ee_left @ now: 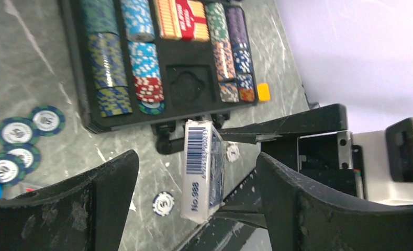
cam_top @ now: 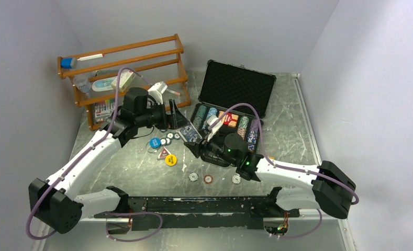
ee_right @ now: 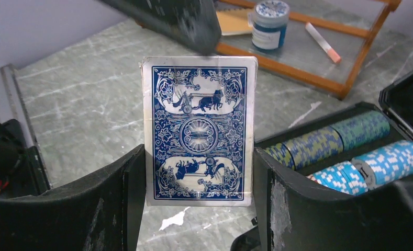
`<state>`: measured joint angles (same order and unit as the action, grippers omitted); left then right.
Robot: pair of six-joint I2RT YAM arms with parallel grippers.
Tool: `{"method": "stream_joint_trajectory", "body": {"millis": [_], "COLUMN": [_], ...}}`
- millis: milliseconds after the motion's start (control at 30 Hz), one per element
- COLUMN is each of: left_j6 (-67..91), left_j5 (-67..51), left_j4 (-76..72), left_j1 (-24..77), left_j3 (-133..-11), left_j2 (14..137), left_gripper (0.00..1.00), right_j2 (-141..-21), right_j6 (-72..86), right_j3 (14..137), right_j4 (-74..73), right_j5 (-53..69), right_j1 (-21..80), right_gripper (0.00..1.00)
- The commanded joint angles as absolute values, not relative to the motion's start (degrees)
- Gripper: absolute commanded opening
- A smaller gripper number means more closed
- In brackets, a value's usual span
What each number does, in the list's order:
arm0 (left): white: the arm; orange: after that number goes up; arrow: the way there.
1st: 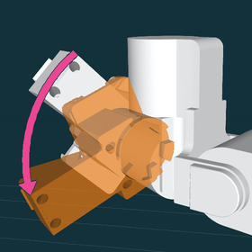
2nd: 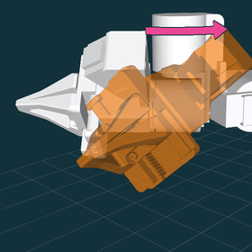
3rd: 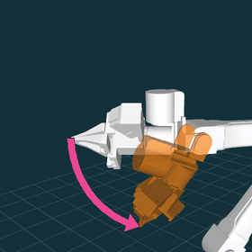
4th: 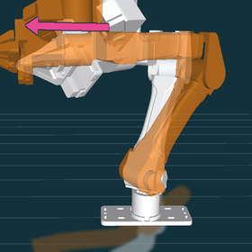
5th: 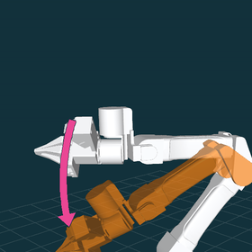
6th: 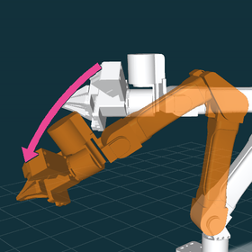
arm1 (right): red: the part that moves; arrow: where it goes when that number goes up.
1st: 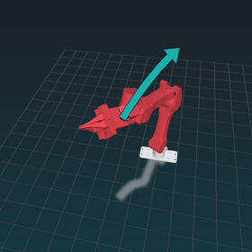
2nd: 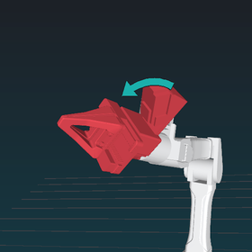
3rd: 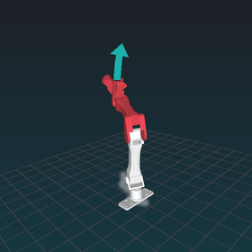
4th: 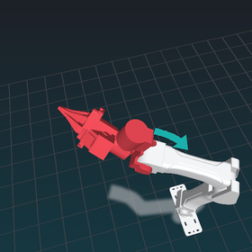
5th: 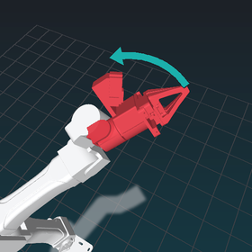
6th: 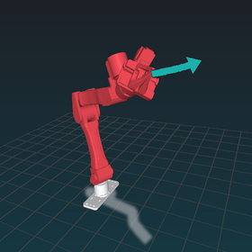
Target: Pack up texas hold em set
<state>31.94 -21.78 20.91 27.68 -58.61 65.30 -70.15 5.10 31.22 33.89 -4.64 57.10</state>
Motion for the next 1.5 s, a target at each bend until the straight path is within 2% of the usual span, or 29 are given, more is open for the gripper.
{"method": "stream_joint_trajectory", "body": {"millis": [0, 200, 433, 467, 500, 533, 567, 600, 667, 700, 933, 1100, 1267, 1467], "left_j6": [34.93, 39.60, 40.86, 41.33, 41.73, 41.71, 41.60, 41.35, 40.12, 39.71, 39.37, 42.18, 44.05, 47.81], "left_j5": [-33.90, -39.45, -36.25, -37.13, -38.31, -39.00, -39.69, -40.15, -39.65, -38.53, -18.54, -19.00, -18.55, -13.31], "left_j4": [21.66, 21.22, 21.78, 20.21, 18.89, 18.02, 17.15, 16.55, 16.01, 15.75, 15.37, 4.90, -3.57, -12.91], "left_j1": [27.42, 27.33, 26.74, 26.31, 25.92, 25.93, 25.93, 25.93, 25.93, 25.91, 25.98, 26.31, 29.66, 37.69], "left_j3": [-58.45, -57.06, -56.93, -55.79, -54.86, -54.35, -53.99, -53.77, -53.88, -53.93, -53.98, -49.97, -48.92, -49.87], "left_j2": [67.34, 67.90, 65.45, 64.79, 64.34, 64.26, 64.29, 64.33, 64.35, 64.18, 60.76, 61.92, 67.53, 76.25], "left_gripper": [0.83, 0.65, 0.28, 0.21, 0.11, 0.08, 0.07, 0.07, 0.07, 0.07, 0.07, 0.07, 0.07, 0.07], "right_j2": [-67.36, -66.29, -66.52, -66.45, -66.24, -66.11, -65.83, -65.64, -64.68, -64.09, -61.29, -62.82, -64.35, -62.81], "right_j6": [1.74, -0.03, -2.19, -1.97, -1.23, -0.40, 0.48, 1.69, 3.43, 4.31, 15.20, 30.94, 44.67, 48.84], "right_j3": [31.14, 31.11, 31.61, 31.77, 32.28, 32.85, 33.37, 33.75, 34.40, 34.63, 39.84, 46.12, 47.80, 45.89], "right_j4": [36.91, 36.34, 34.49, 33.84, 32.88, 31.62, 30.39, 29.30, 27.20, 26.31, 16.92, 5.79, -1.90, -4.95], "right_j5": [-1.86, 0.84, 3.46, 3.63, 3.62, 3.37, 3.07, 2.67, 2.31, 2.16, -7.18, -19.03, -13.19, -9.07], "right_j1": [57.01, 56.98, 57.00, 57.03, 56.98, 56.97, 56.95, 56.98, 57.02, 56.98, 56.89, 54.54, 42.69, 34.27], "right_gripper": [0.54, 0.53, 0.54, 0.56, 0.61, 0.69, 0.82, 0.89, 0.99, 1.00, 1.00, 0.98, 0.93, 0.91]}}
